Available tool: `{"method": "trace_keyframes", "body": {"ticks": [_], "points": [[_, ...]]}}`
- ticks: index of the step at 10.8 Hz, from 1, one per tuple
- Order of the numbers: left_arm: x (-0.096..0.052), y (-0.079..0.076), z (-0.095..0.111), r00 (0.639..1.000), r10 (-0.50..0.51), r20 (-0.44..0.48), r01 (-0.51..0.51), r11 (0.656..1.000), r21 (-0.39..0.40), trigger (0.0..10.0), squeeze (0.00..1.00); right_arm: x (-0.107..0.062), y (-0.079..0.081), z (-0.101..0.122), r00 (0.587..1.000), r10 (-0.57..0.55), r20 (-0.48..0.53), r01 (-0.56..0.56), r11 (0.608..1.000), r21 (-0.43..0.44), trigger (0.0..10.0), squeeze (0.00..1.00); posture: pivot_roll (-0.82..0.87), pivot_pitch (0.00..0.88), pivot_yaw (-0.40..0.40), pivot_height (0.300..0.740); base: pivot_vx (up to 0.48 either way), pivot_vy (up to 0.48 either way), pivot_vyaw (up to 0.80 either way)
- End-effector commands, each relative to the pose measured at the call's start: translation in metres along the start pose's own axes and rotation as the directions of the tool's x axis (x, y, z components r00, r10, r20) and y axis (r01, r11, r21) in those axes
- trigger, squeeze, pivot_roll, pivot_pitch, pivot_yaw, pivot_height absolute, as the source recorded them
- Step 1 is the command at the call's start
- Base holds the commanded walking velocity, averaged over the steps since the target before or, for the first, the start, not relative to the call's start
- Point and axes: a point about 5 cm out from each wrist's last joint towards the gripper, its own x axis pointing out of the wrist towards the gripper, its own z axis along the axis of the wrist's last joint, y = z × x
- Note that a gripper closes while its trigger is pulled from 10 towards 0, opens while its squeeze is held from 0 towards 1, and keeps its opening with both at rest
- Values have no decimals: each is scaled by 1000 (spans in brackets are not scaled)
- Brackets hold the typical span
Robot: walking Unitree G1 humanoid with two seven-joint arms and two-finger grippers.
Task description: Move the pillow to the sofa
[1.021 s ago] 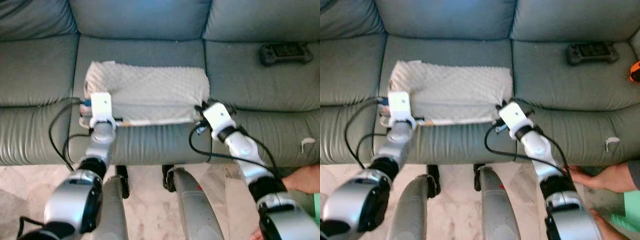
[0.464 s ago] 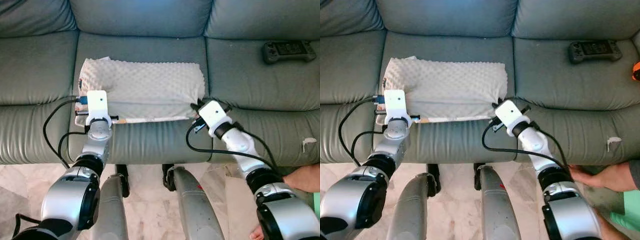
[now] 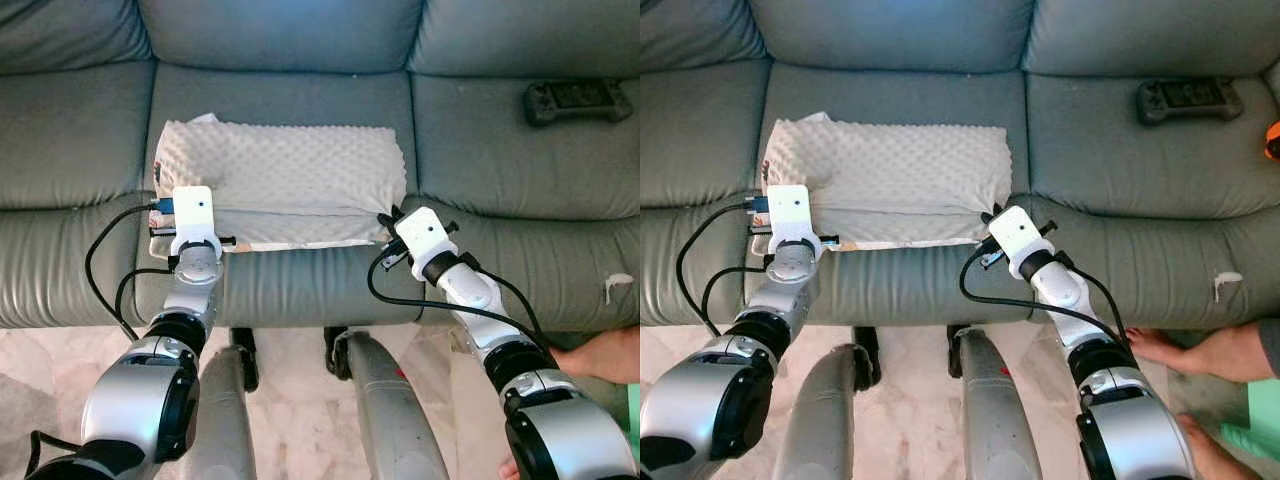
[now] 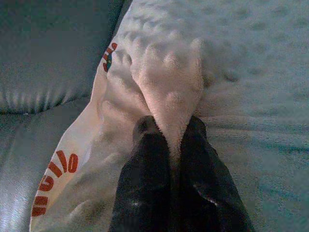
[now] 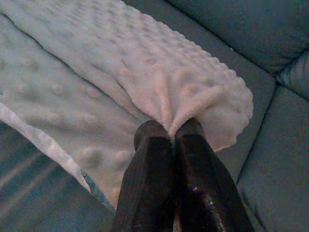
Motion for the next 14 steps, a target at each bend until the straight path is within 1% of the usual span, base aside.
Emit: {"method": "trace_keyframes", "body": {"ticks": [1, 2, 4, 5, 6, 7, 8, 10, 11, 13, 14], "points": [[0, 45, -31, 979, 166, -122, -165, 986, 13, 10000, 0, -26, -21, -30, 982, -142, -122, 151, 986, 68, 10000, 0, -109, 537, -30, 676, 0, 0, 0], [0, 46, -31, 978, 171, -121, -171, 985, 12, 10000, 0, -26, -22, -29, 983, -142, -115, 151, 986, 68, 10000, 0, -108, 538, -29, 661, 0, 0, 0], [1, 49, -30, 976, 181, -121, -181, 983, 8, 10000, 0, -27, -23, -30, 982, -146, -118, 154, 986, 64, 10000, 0, -106, 540, -25, 661, 0, 0, 0], [1, 48, -29, 977, 179, -120, -180, 984, 6, 10000, 0, -28, -23, -30, 982, -144, -119, 153, 986, 64, 10000, 0, -106, 540, -24, 661, 0, 0, 0], [1, 46, -28, 978, 175, -118, -176, 984, 2, 10000, 0, -28, -22, -31, 983, -140, -122, 149, 986, 70, 10000, 0, -105, 540, -21, 647, 0, 0, 0], [2, 45, -27, 978, 173, -115, -174, 985, 1, 10000, 0, -28, -21, -31, 982, -142, -121, 151, 986, 68, 10000, 0, -103, 541, -20, 643, 0, 0, 0], [2, 45, -27, 978, 172, -114, -173, 985, -1, 10000, 0, -28, -20, -31, 983, -141, -118, 151, 986, 77, 10000, 0, -103, 542, -20, 643, 0, 0, 0], [1, 44, -27, 978, 174, -110, -176, 984, -5, 10000, 0, -29, -20, -31, 985, -135, -111, 142, 988, 62, 10000, 0, -102, 545, -18, 643, 0, 0, 0], [2, 44, -25, 978, 175, -110, -177, 984, -8, 10000, 0, -30, -22, -31, 985, -136, -108, 143, 988, 58, 10000, 0, -102, 550, -16, 643, 0, 0, 0], [5, 37, -17, 984, 151, -96, -154, 988, -24, 10000, 0, -31, -30, -30, 982, -150, -111, 155, 987, 38, 10000, 0, -106, 551, -14, 643, 0, 0, 0], [8, 31, -7, 989, 127, -76, -130, 991, -31, 10000, 0, -27, -35, -27, 981, -158, -110, 163, 986, 35, 10000, 0, -107, 549, -13, 643, 0, 0, 0]]}}
